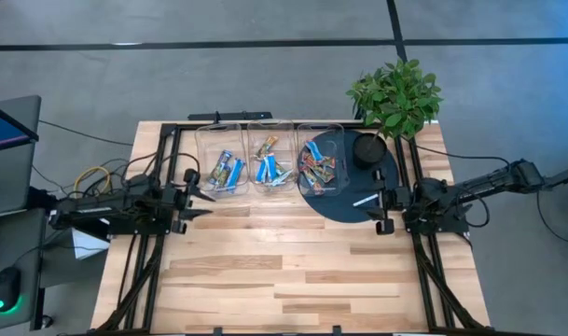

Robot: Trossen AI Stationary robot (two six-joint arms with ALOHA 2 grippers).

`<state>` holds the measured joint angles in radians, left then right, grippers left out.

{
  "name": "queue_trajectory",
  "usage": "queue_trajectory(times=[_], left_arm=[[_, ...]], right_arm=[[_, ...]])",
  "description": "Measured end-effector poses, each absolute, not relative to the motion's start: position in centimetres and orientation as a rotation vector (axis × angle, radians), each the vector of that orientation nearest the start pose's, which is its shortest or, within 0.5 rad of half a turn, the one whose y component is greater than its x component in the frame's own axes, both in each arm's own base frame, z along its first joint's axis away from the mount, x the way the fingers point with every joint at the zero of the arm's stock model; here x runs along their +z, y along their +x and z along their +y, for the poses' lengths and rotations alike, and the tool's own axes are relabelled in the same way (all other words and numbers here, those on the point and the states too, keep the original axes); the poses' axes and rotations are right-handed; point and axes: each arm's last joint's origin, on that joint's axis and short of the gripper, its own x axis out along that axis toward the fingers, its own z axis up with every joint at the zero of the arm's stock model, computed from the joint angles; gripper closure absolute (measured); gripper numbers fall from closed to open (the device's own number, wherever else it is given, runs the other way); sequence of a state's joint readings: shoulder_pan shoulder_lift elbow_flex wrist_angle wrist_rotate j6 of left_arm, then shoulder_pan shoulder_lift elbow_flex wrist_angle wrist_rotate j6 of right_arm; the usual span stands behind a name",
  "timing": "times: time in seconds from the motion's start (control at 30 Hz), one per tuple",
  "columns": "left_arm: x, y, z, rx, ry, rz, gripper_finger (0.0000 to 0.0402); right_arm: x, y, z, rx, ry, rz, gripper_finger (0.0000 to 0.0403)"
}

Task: Pick and place Granola Bars by type
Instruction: Return to Home Position

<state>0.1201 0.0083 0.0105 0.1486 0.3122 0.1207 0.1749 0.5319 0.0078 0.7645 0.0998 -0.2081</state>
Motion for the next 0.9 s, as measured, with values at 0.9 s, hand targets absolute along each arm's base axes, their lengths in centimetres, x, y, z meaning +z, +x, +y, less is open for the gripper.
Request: queue_trajectory(times=[0.9], left_arm=[[17.8, 9.6, -0.4, -0.197, 0.184, -0.153, 0.0263]], right_arm=[[19.7, 8.9, 2.1, -0.064, -0.292, -0.303, 0.0218]])
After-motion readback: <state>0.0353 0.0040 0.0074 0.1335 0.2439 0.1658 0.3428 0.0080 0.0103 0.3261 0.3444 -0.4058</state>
